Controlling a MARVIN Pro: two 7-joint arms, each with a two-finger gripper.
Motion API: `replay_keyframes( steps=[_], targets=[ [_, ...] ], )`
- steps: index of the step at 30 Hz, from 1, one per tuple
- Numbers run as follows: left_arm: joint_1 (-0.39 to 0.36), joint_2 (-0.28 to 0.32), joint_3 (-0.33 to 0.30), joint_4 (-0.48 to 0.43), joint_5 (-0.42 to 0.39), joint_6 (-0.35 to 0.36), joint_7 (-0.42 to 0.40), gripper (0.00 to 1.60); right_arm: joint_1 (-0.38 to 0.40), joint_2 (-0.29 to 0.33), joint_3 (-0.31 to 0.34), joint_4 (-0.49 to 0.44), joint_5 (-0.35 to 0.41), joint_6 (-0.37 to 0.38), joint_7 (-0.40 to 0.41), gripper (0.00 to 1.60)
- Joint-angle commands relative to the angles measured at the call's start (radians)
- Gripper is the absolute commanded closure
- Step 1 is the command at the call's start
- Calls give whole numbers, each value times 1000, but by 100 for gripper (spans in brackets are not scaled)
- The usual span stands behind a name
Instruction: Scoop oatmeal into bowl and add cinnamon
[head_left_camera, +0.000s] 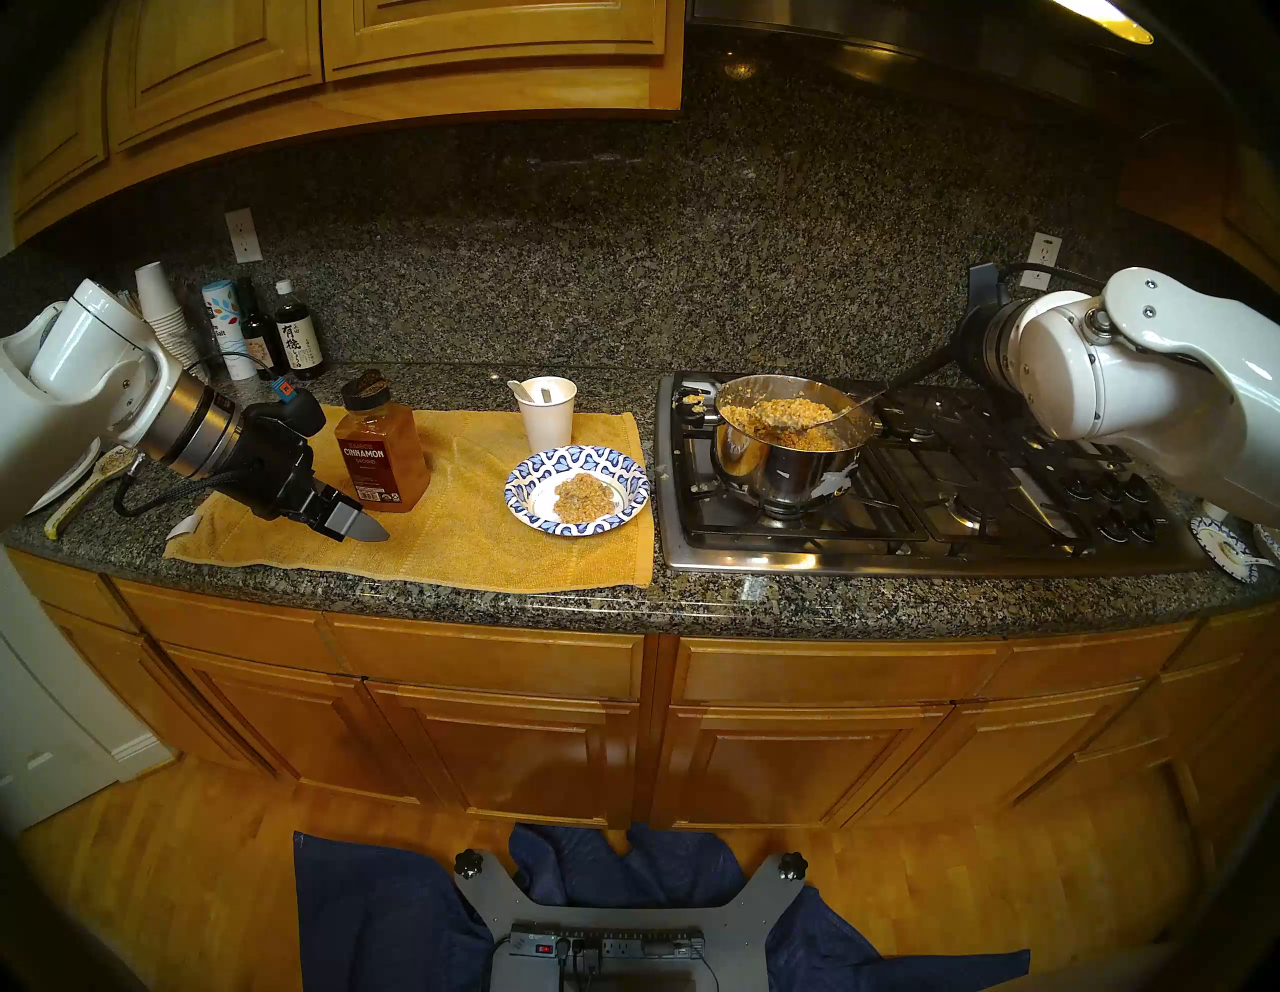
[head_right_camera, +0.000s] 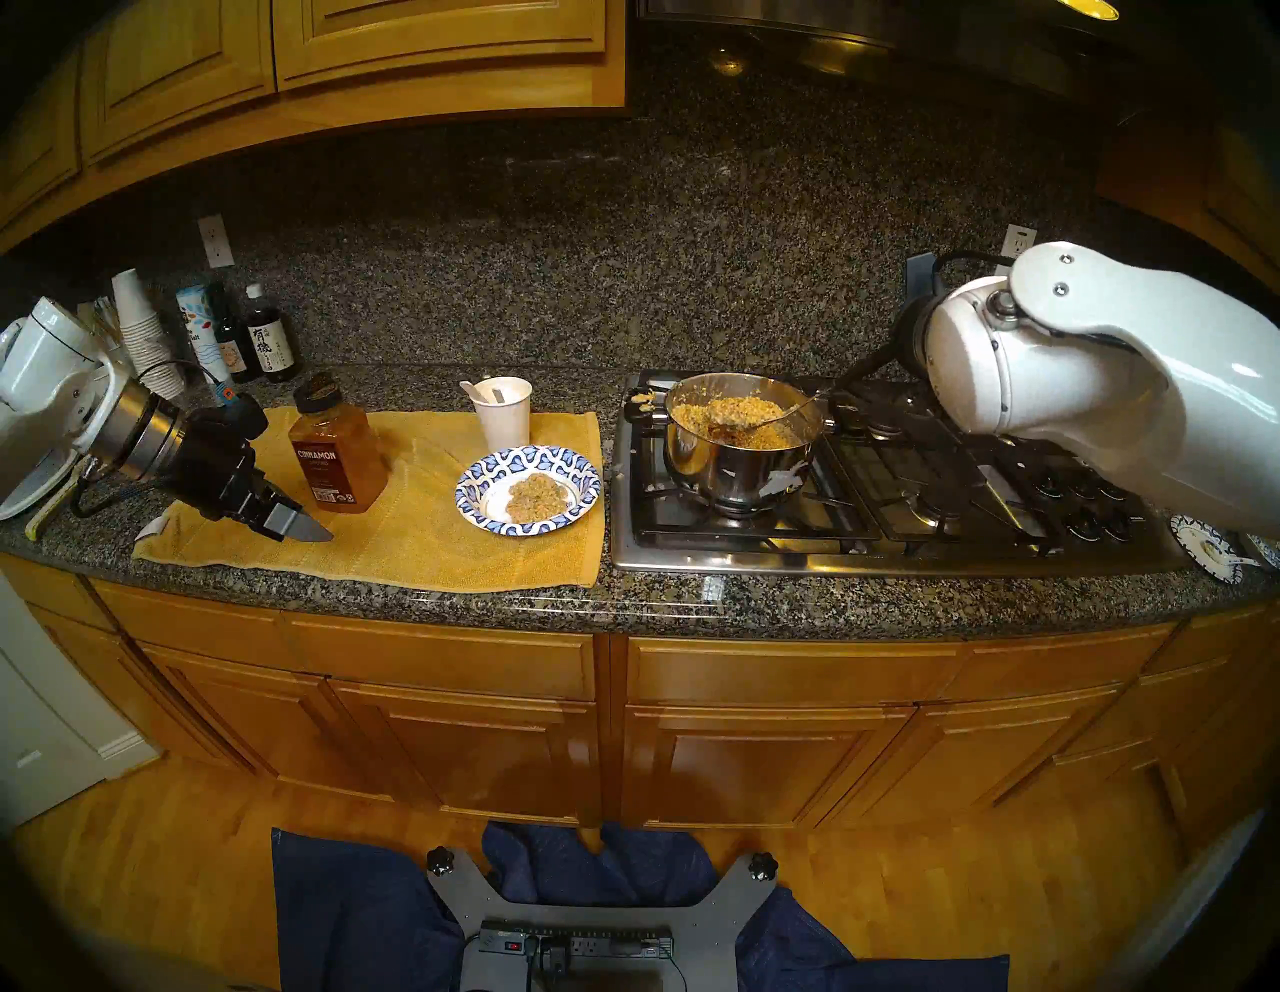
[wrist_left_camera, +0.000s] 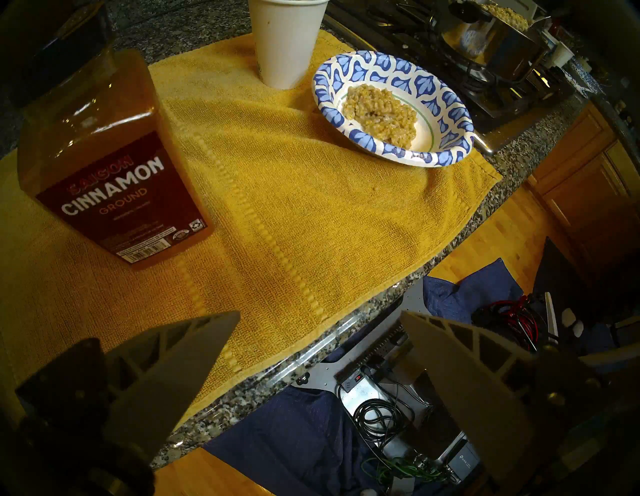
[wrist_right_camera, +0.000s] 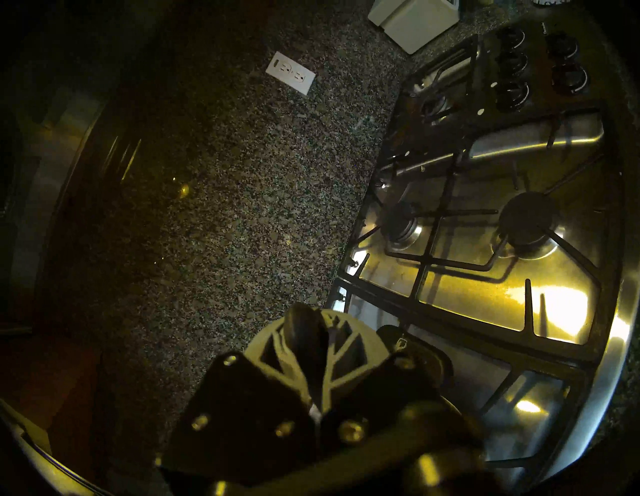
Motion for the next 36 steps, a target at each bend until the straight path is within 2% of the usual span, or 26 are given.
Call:
replay_keyframes(
  steps=[1, 8, 17, 24, 36],
  targets=[
    [-31, -2, -30, 1, 0, -1, 0, 0, 86, -33, 20, 27, -4, 0, -92, 160],
    [-31, -2, -30, 1, 0, -1, 0, 0, 111, -58, 4, 33, 6, 0, -113, 160],
    [-31, -2, -30, 1, 0, -1, 0, 0, 145, -85, -18, 37, 38, 0, -97, 160],
    [-31, -2, -30, 1, 0, -1, 0, 0, 167, -118, -11, 35, 58, 0, -105, 160],
    [-31, -2, -30, 1, 0, -1, 0, 0, 173, -224, 28, 40, 148, 0, -70, 160]
  ],
)
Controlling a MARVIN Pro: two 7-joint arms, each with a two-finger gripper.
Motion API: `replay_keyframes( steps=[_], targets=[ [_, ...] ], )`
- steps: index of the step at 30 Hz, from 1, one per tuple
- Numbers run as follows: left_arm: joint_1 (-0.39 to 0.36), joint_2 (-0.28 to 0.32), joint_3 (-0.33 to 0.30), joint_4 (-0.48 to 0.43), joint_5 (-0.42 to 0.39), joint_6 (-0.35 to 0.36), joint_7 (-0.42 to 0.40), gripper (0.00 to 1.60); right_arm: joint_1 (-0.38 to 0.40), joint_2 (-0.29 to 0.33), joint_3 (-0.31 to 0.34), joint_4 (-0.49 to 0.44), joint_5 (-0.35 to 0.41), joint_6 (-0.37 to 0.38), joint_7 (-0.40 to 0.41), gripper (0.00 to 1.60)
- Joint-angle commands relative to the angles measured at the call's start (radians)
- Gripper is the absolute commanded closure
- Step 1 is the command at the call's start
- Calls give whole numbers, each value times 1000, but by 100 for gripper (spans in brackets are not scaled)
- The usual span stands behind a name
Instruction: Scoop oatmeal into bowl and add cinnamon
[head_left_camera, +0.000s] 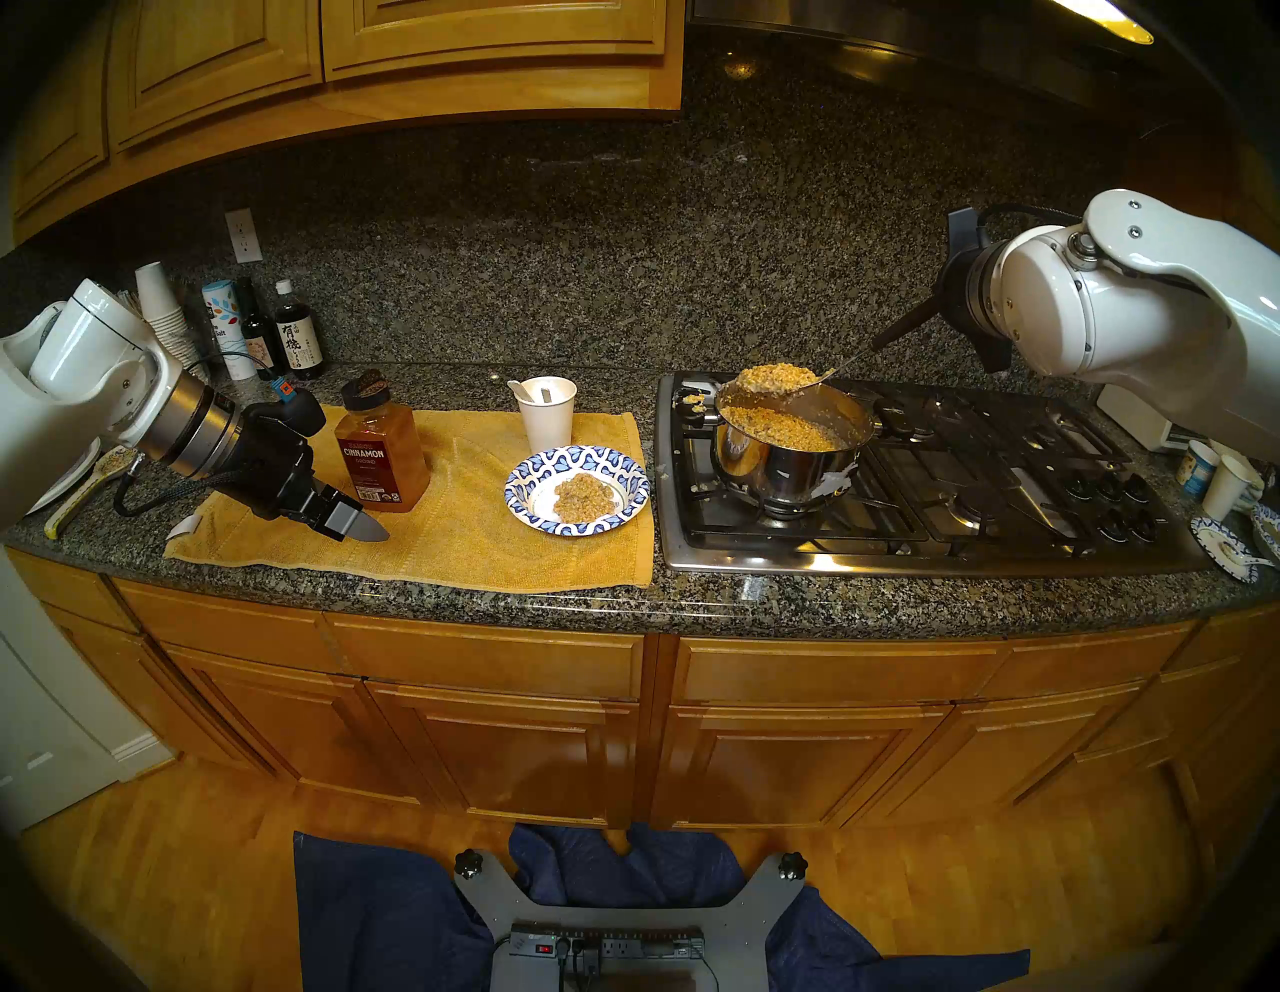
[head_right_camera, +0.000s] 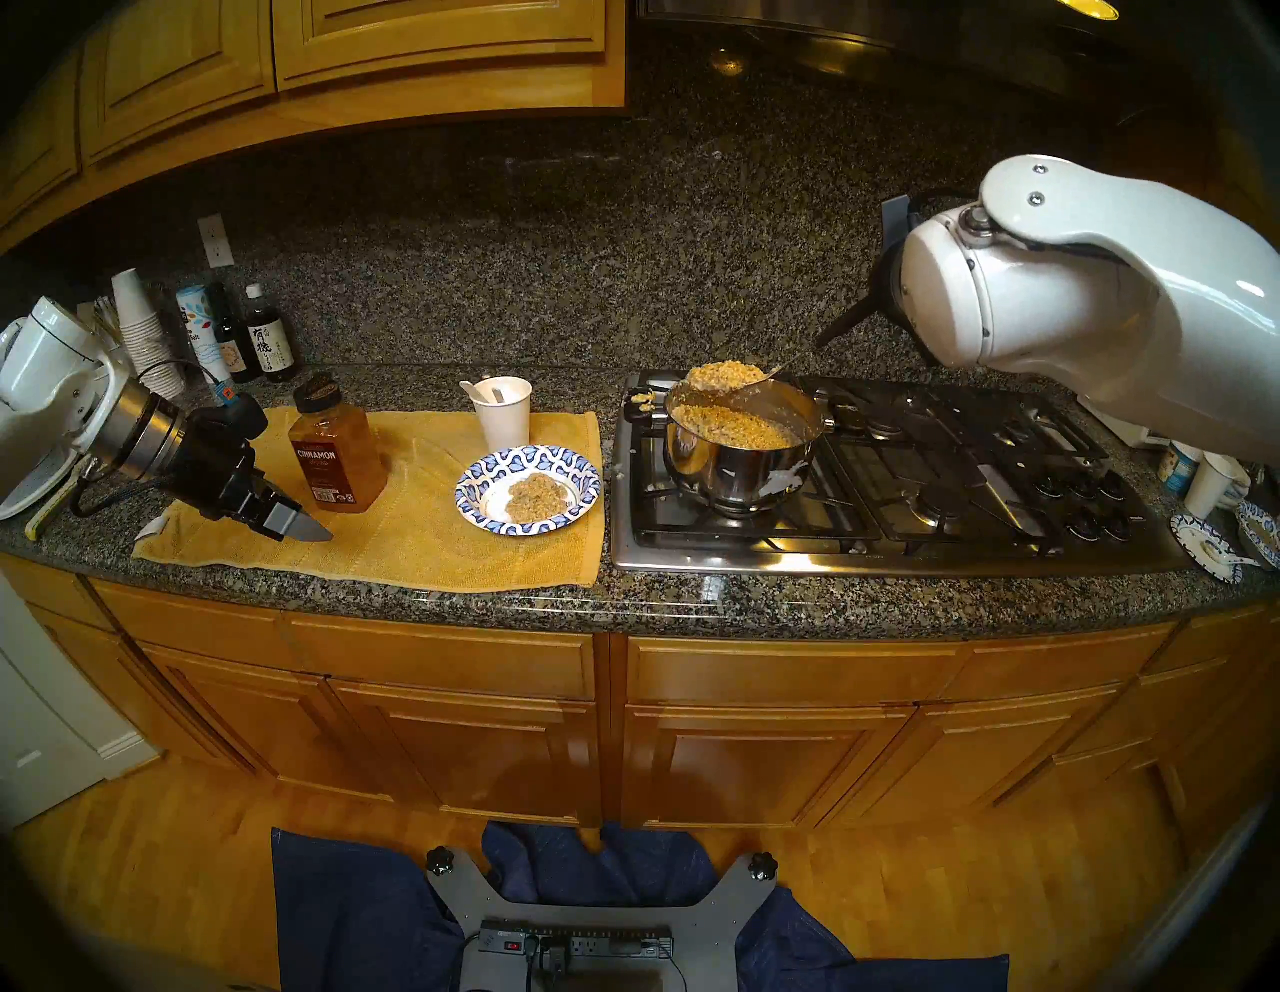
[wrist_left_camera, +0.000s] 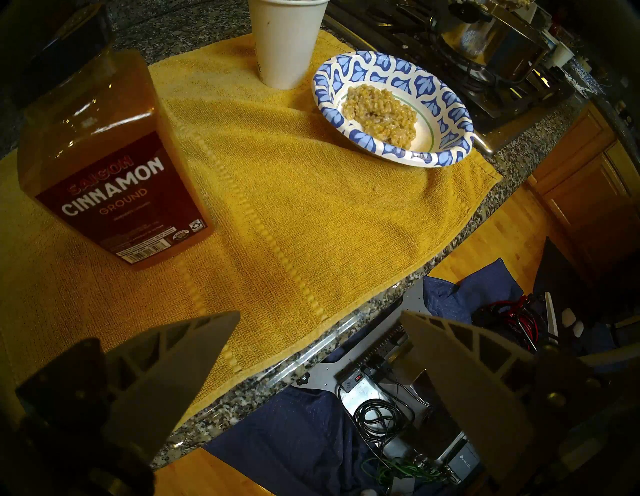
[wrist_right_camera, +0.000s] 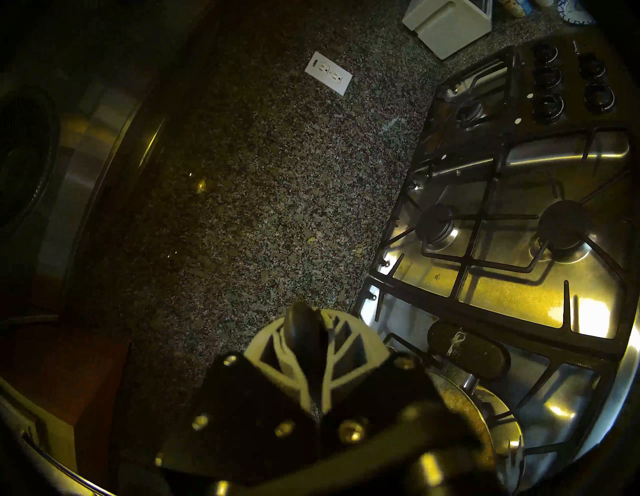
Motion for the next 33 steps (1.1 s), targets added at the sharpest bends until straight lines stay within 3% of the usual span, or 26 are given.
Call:
replay_keyframes(
  steps=[1, 7, 16, 18, 20, 21, 22, 23, 33],
  targets=[
    [-31, -2, -29, 1, 0, -1, 0, 0, 47, -86, 67, 13, 37, 0, -65, 160],
    [-31, -2, -29, 1, -1, -1, 0, 0, 35, -157, 115, 25, 95, 0, -29, 160],
    [-30, -2, -29, 1, -1, -1, 0, 0, -2, -280, 211, 52, 95, 0, -14, 160],
    [-31, -2, -29, 1, -1, -1, 0, 0, -13, -334, 228, 71, 95, 0, -30, 160],
    [-31, -2, -29, 1, -1, -1, 0, 0, -30, -312, 246, 54, 95, 0, -24, 160],
    [-31, -2, -29, 1, -1, -1, 0, 0, -25, -353, 238, 73, 95, 0, -37, 160],
    [-31, -2, -29, 1, -1, -1, 0, 0, -41, -337, 254, 61, 95, 0, -32, 160],
    [-31, -2, -29, 1, -1, -1, 0, 0, -38, -372, 247, 77, 95, 0, -47, 160],
    [-32, -2, -30, 1, 0, -1, 0, 0, -83, -427, 261, 93, 95, 0, -79, 160]
  ],
)
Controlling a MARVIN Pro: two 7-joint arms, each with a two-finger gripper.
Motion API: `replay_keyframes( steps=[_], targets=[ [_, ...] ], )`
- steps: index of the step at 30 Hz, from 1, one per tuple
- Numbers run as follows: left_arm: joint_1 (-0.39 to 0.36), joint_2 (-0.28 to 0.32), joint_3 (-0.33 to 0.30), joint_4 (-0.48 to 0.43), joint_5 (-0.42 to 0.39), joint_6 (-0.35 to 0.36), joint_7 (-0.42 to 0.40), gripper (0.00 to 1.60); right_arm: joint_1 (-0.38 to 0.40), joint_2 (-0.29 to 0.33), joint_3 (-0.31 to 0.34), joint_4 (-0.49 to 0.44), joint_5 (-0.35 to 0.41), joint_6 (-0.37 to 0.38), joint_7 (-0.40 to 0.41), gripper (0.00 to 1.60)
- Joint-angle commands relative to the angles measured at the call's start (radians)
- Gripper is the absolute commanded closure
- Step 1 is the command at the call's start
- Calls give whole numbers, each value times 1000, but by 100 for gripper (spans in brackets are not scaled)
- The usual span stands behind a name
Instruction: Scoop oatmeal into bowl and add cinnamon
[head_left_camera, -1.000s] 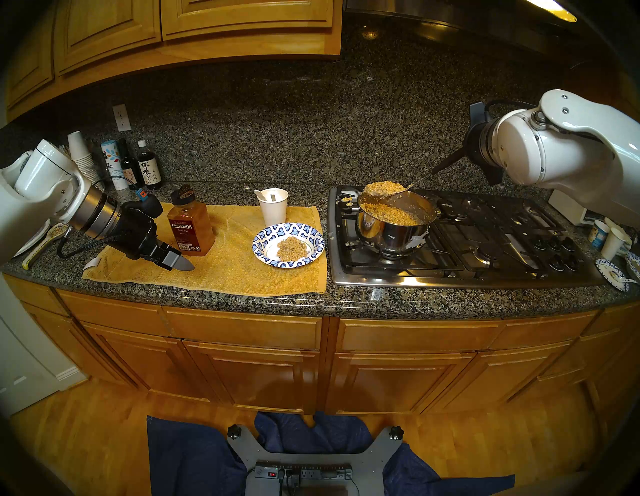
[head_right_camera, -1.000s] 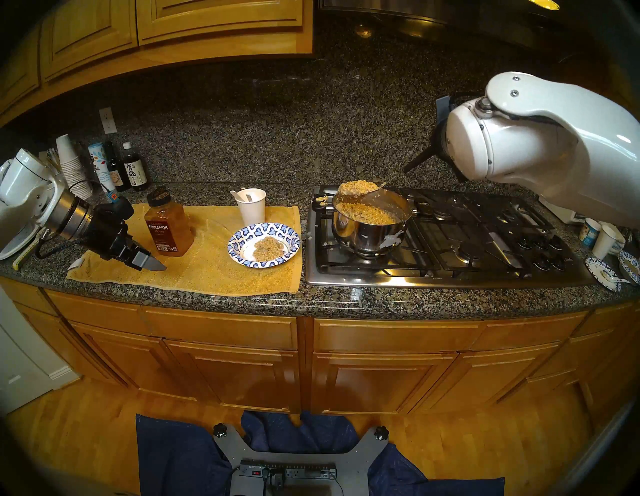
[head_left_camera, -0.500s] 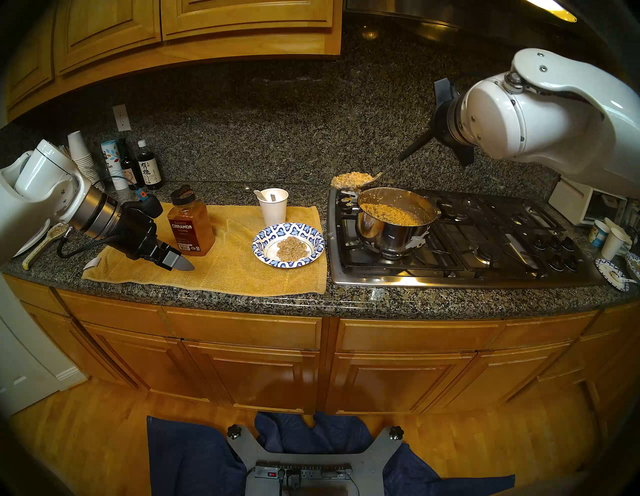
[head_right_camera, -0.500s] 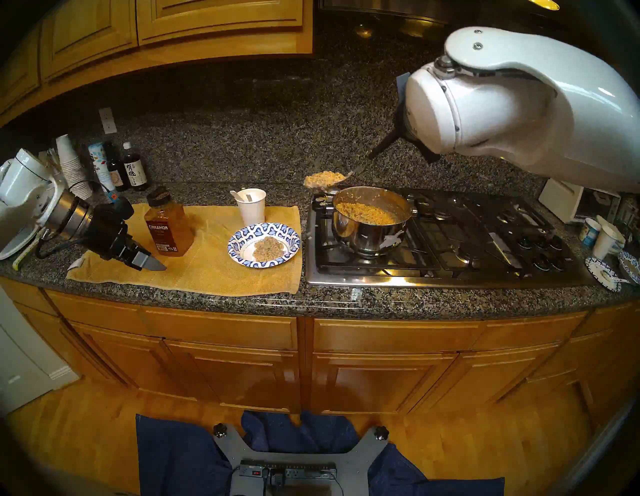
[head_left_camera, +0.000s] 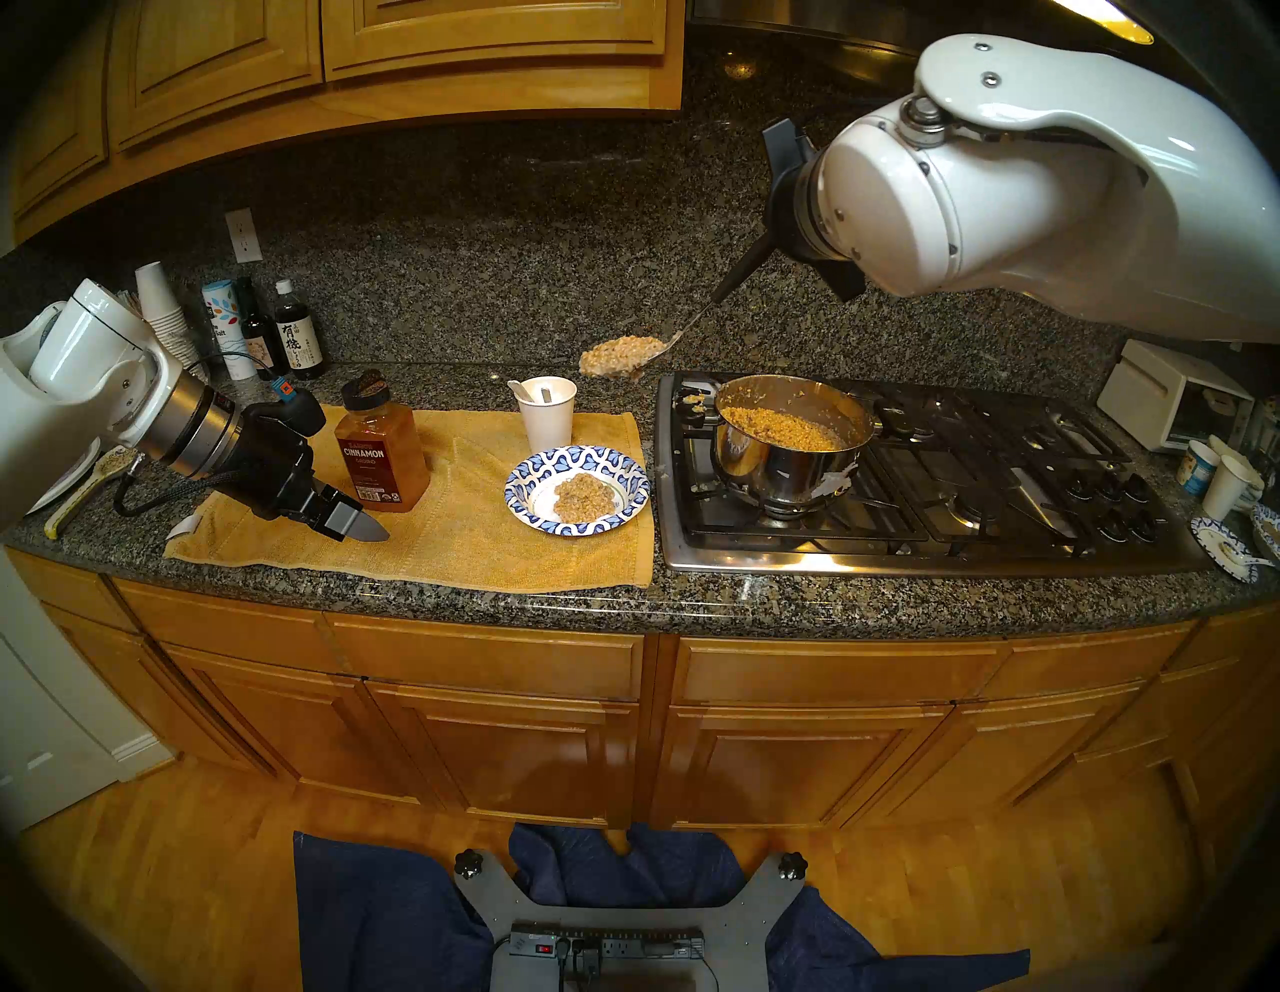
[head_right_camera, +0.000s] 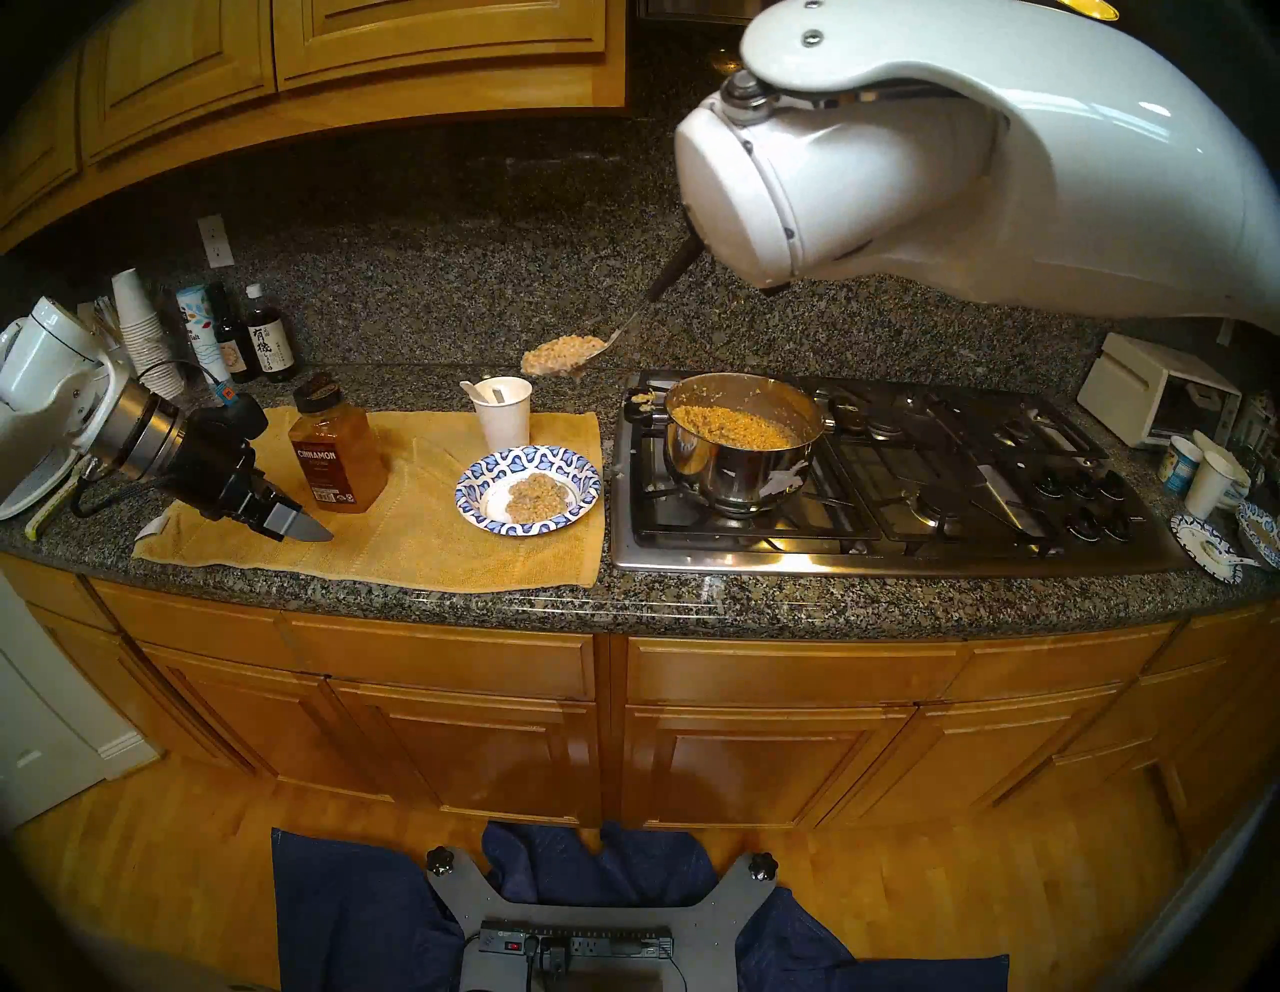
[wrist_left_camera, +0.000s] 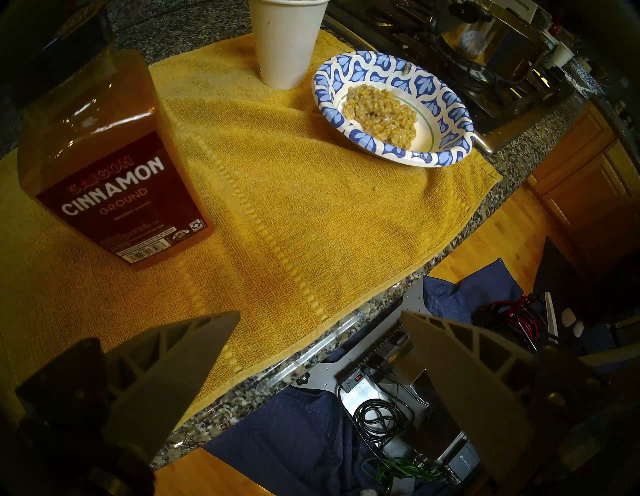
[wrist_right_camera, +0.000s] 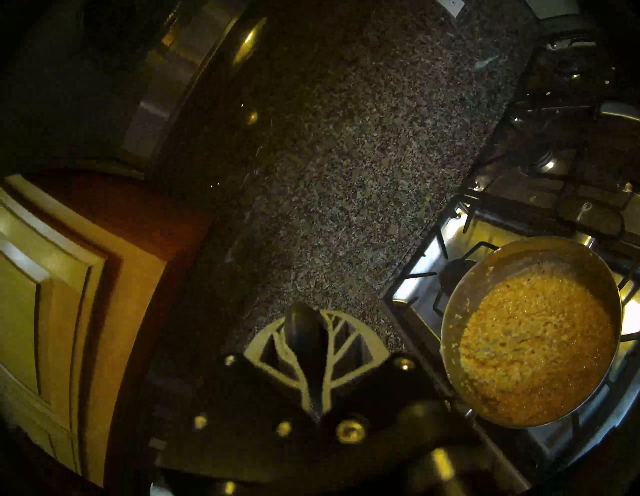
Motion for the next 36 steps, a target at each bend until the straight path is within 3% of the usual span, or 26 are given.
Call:
replay_keyframes(
  steps=[1, 12, 26, 36],
  targets=[
    [-32, -2, -30, 1, 0, -1, 0, 0, -4, -57, 38, 33, -4, 0, -83, 160],
    [-32, -2, -30, 1, 0, -1, -1, 0, -18, -86, -20, 25, -8, 0, -79, 160],
    [-31, -2, -30, 1, 0, -1, 0, 0, 17, -195, -203, 61, -92, 0, -50, 160],
    [-31, -2, -30, 1, -1, -1, 0, 0, 30, -246, -203, 82, -88, 0, -30, 160]
  ],
)
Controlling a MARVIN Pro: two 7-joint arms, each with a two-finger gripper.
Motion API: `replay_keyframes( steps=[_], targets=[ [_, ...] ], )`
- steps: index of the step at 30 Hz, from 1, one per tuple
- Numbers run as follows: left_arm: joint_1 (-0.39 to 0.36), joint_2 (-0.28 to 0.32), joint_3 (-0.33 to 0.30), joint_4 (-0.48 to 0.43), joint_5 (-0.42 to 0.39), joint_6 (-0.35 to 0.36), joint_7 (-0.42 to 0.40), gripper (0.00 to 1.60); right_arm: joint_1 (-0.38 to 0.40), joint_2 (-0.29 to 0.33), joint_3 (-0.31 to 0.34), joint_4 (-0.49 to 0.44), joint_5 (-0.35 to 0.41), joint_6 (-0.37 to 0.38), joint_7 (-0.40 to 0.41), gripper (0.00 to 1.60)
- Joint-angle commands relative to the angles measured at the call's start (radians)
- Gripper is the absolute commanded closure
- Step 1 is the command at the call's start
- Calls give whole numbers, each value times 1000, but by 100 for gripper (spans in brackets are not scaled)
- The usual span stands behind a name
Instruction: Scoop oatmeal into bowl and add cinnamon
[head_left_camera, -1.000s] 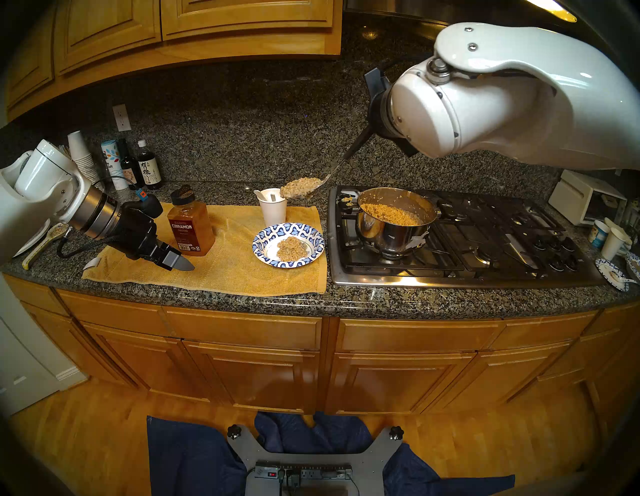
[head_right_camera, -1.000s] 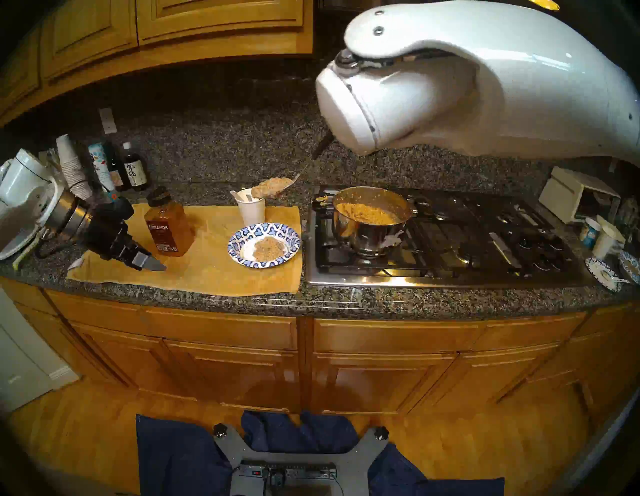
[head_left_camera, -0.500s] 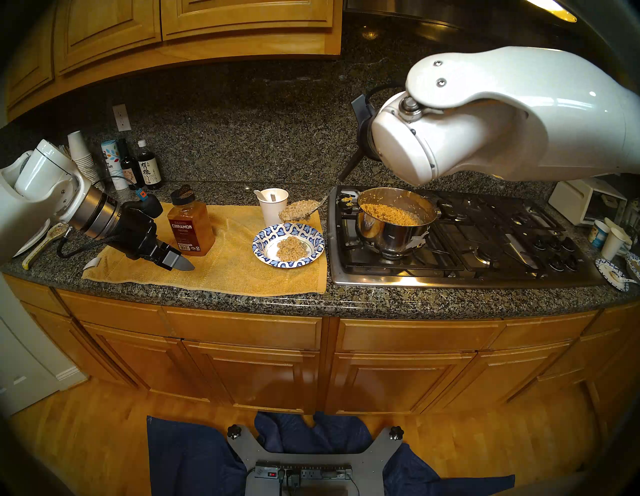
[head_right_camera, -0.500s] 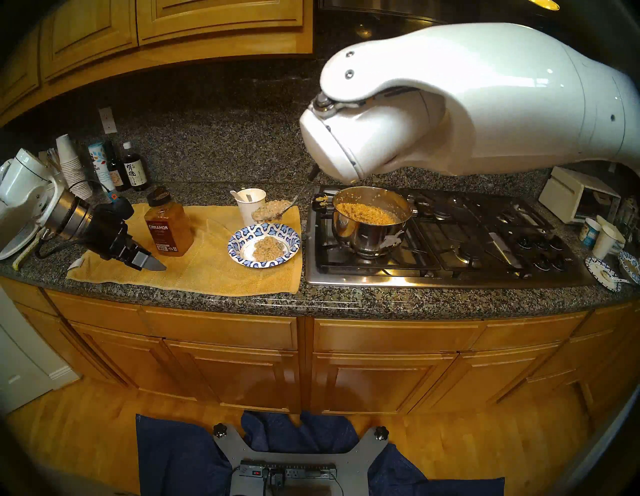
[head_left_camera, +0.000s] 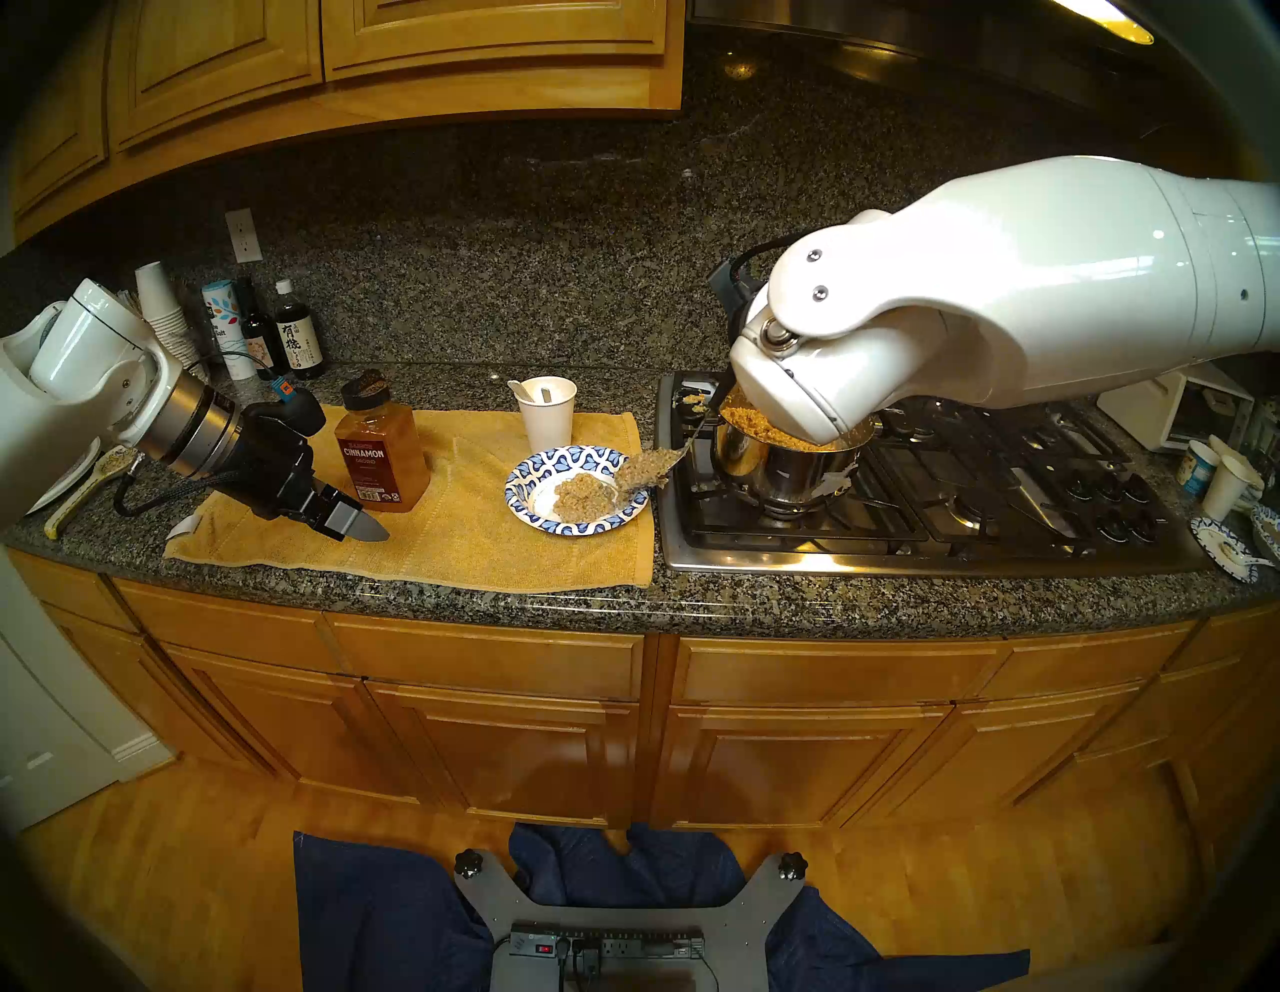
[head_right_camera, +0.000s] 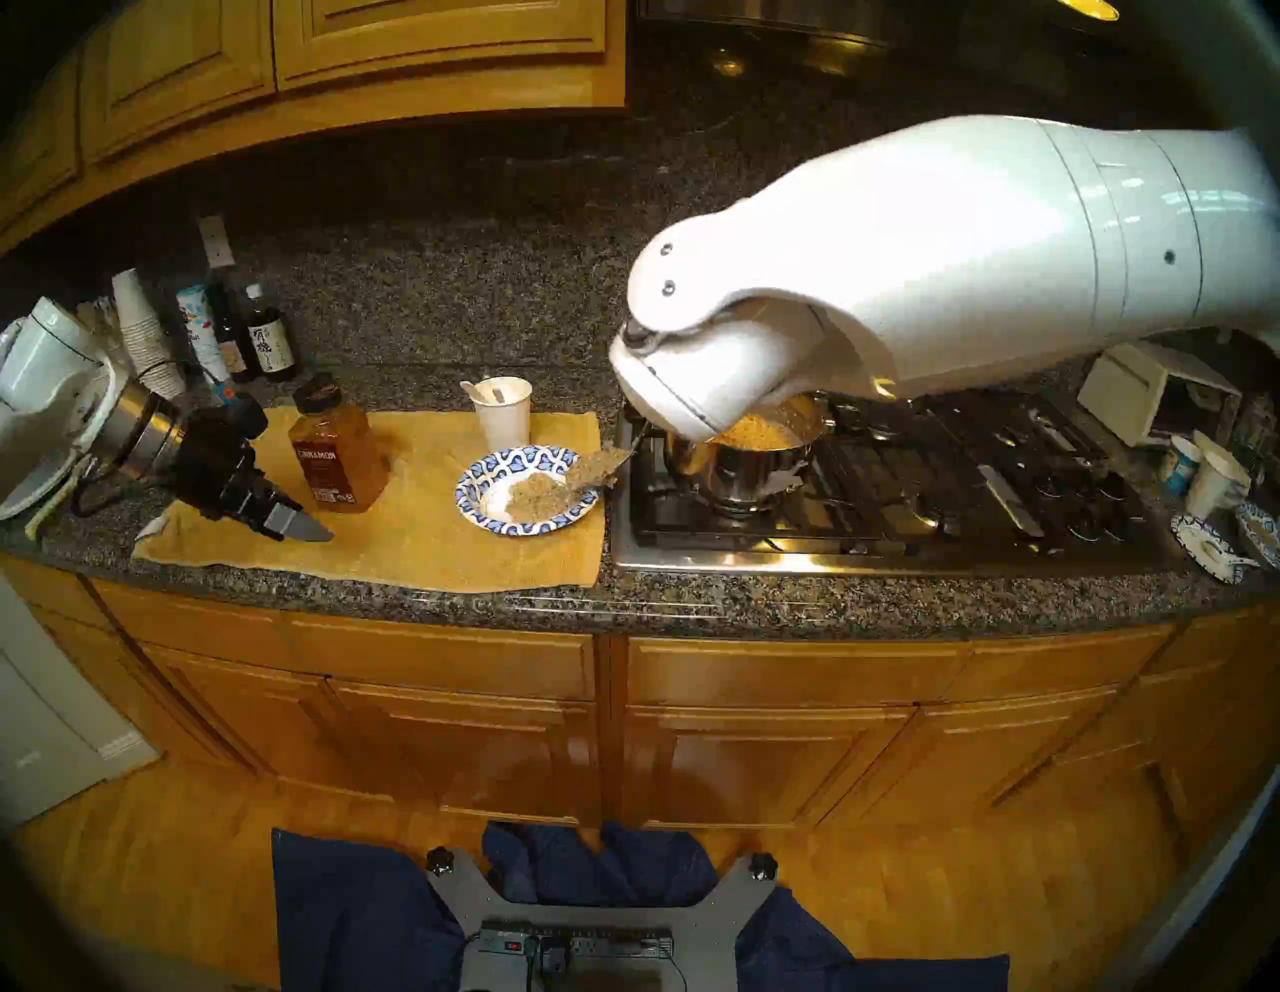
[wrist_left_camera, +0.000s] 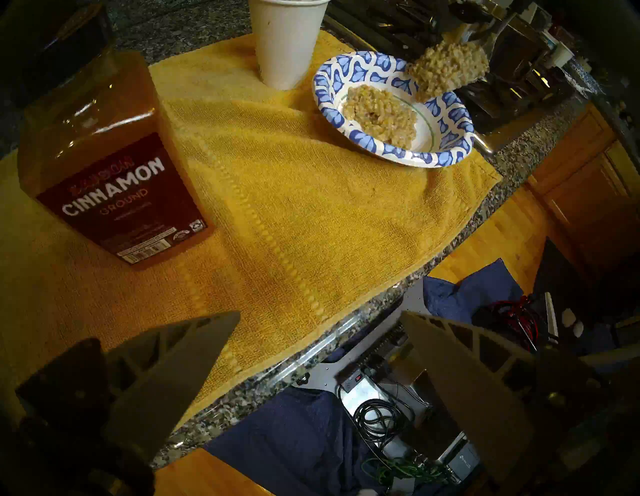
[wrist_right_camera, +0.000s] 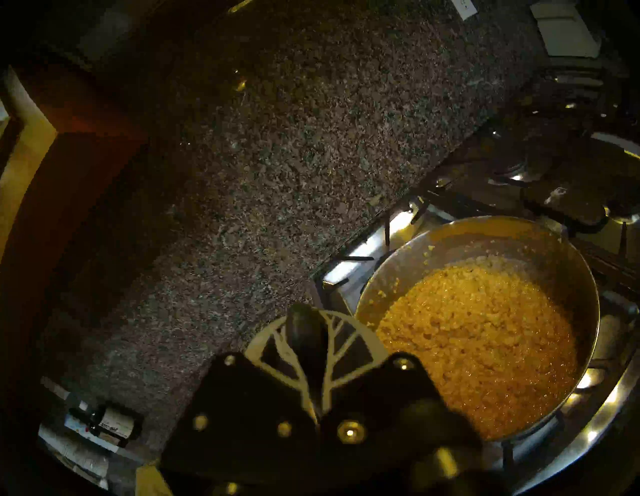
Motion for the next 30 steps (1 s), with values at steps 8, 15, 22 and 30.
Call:
replay_keyframes(
  steps=[8, 15, 22, 30],
  targets=[
    [-31, -2, -29, 1, -1, -1, 0, 0, 84, -72, 33, 29, -44, -1, -28, 160],
    [-31, -2, -29, 1, 0, -1, 0, 0, 94, -80, 30, 26, -45, -1, -33, 160],
    [-31, -2, -29, 1, -1, -1, 0, 0, 120, -104, 18, 2, -82, -1, -14, 160],
    [-31, -2, -29, 1, -1, -1, 0, 0, 148, -143, -22, -17, -144, -1, -13, 160]
  ],
)
